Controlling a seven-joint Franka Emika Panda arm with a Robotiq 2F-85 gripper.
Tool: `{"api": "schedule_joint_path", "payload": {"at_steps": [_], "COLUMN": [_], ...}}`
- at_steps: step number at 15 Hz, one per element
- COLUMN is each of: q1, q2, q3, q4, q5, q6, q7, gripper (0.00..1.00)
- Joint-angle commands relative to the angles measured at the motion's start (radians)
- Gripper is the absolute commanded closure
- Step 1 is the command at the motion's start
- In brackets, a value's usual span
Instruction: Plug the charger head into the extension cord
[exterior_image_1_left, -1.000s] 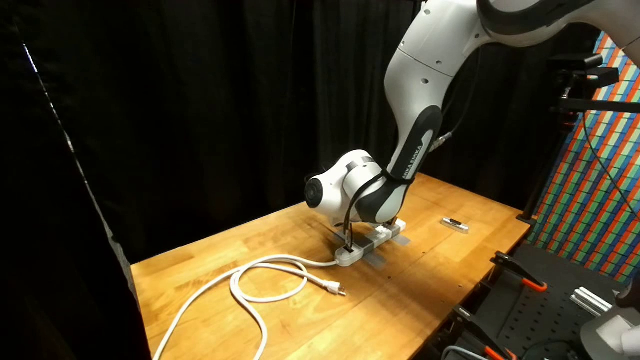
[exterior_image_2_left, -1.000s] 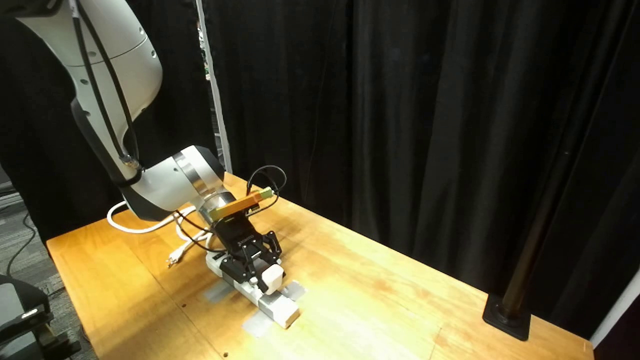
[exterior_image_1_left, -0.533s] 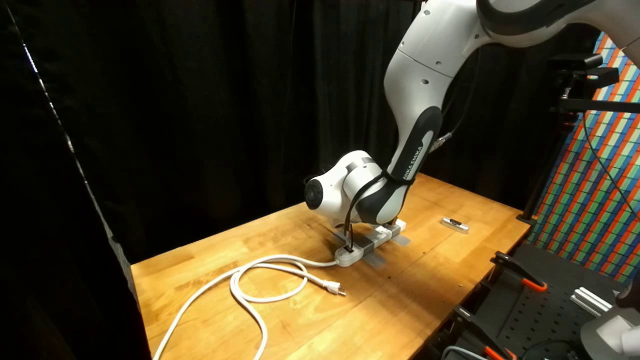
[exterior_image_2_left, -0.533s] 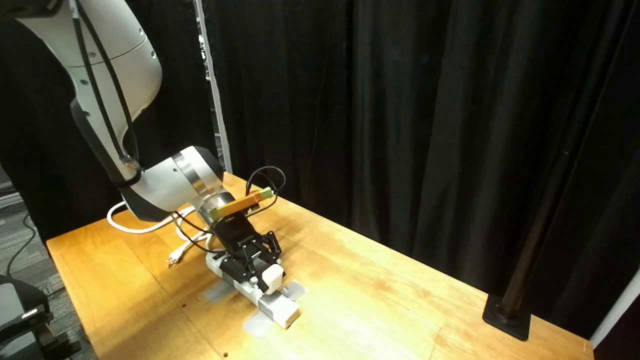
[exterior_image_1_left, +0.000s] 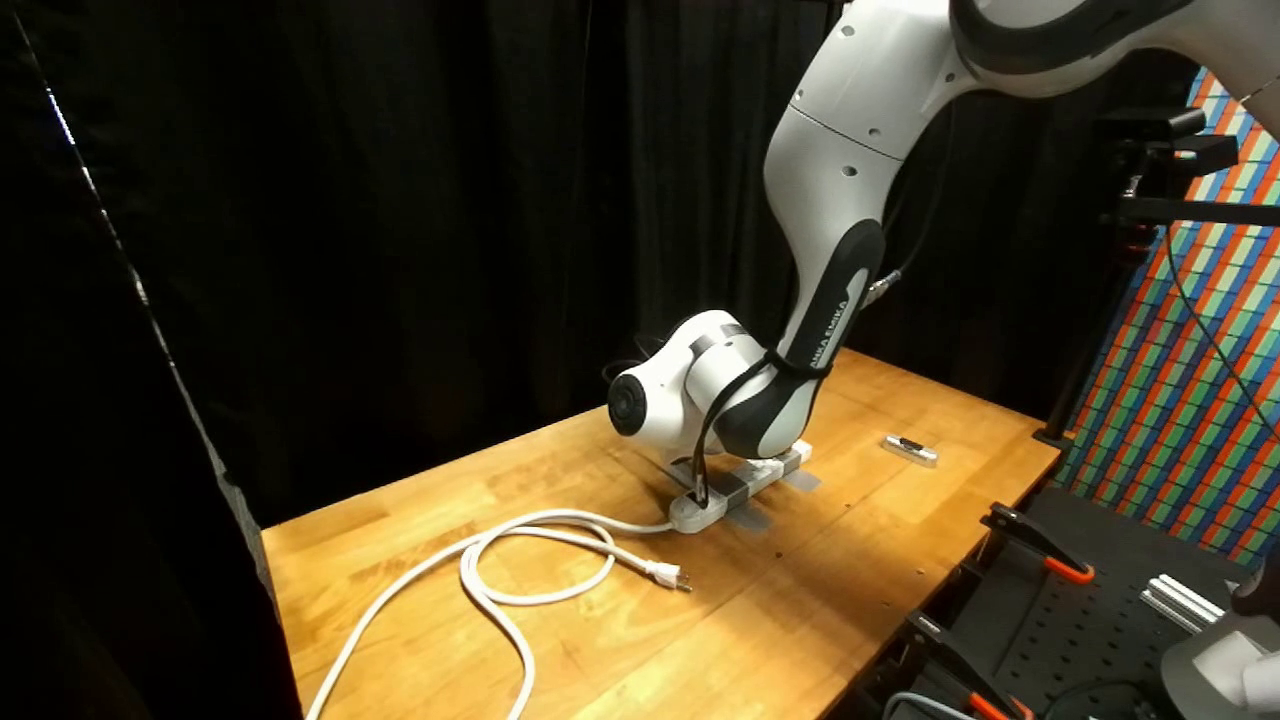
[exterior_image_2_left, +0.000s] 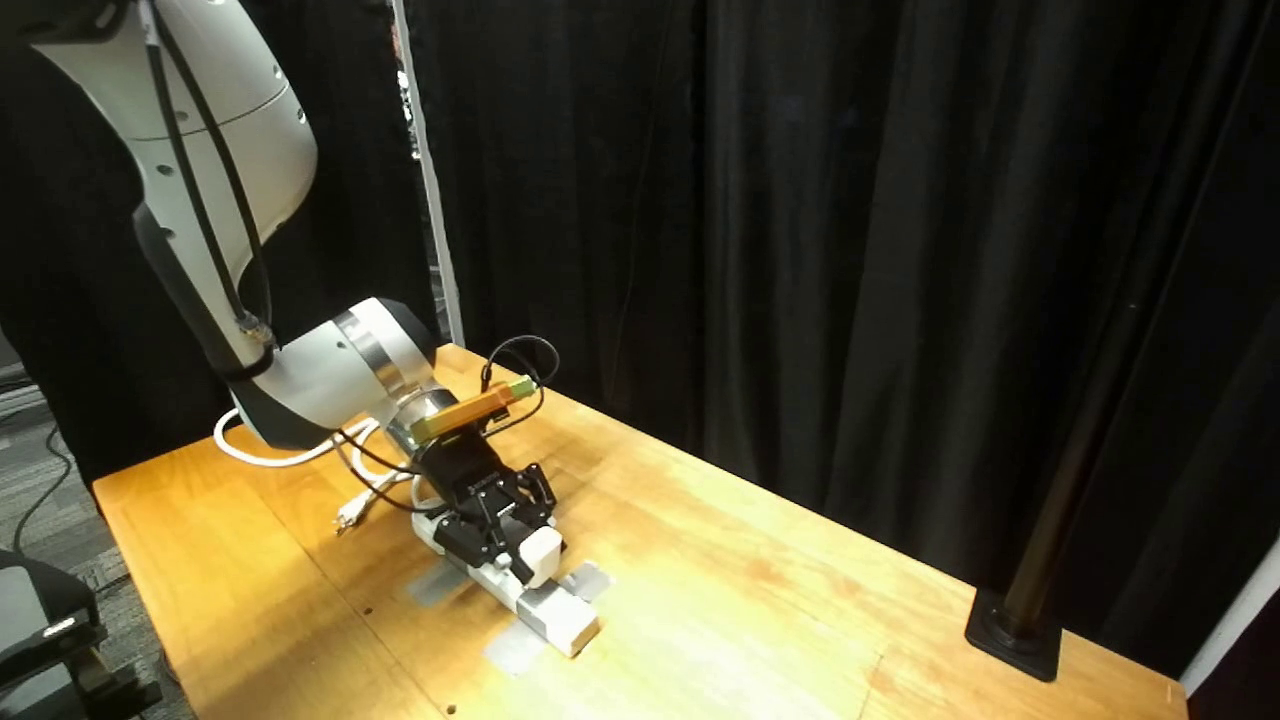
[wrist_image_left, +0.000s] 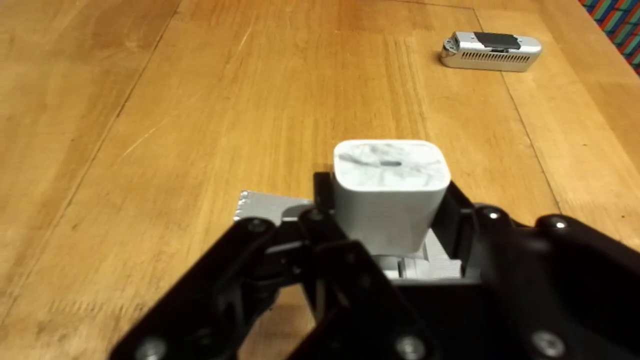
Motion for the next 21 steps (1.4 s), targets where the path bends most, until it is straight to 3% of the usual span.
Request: {"api": "schedule_joint_path", "payload": {"at_steps": [1,21], "q1": [0.009,0.004], "q2": [0.034,0.031], "q3": [0.010,0.018], "q4": [-0.012,-0.053], "q5": [-0.014,-0.045], "q6": [0.019,0.042], "q7": [0.046,0.134], "gripper": [0.77,0.77]}}
